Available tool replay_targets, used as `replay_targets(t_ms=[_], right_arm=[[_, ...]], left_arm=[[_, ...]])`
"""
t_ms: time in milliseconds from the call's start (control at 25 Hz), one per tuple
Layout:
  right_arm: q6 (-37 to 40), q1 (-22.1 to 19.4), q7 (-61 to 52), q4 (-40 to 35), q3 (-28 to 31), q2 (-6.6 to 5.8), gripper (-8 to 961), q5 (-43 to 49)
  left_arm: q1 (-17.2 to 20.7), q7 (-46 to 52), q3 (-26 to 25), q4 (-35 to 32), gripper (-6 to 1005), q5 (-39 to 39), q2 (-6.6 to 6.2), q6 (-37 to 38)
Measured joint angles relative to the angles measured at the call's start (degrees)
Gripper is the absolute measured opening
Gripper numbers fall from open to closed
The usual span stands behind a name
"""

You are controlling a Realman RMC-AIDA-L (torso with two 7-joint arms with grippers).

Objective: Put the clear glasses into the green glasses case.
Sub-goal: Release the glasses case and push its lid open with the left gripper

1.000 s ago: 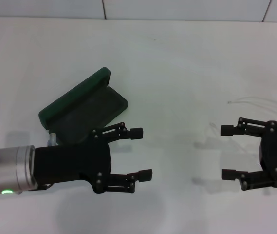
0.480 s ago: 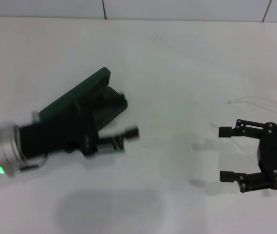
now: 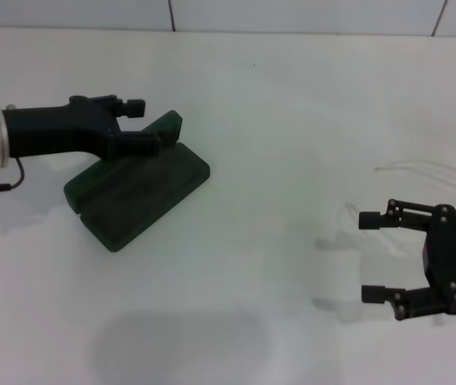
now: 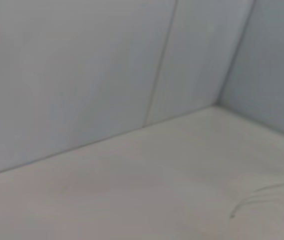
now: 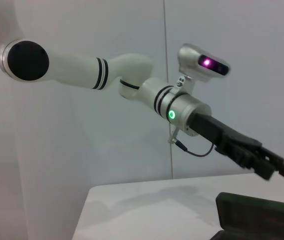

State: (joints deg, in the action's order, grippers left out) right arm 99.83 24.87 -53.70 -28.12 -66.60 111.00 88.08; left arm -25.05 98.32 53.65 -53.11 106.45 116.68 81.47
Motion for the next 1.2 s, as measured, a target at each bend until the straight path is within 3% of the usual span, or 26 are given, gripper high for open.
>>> replay_targets(t_ms=[360, 960, 1200], right_arm=[[-0.39, 0.4, 0.0, 0.0, -0.11, 0.23, 871, -0.02], [-0.44, 0.37, 0.0, 0.0, -0.09, 0.35, 871, 0.06], [-0.93, 0.41, 0.0, 0.0, -0.11, 0.35, 871, 0.11]], left_arm=[[-2.7, 6.16, -0.07, -0.94, 870, 12.26, 0.91, -6.41], [-3.06, 6.46, 0.24, -1.15, 863, 19.75, 2.36, -8.7], [-3.4, 6.43, 0.28, -1.15, 740, 20.4, 2.65, -8.8]])
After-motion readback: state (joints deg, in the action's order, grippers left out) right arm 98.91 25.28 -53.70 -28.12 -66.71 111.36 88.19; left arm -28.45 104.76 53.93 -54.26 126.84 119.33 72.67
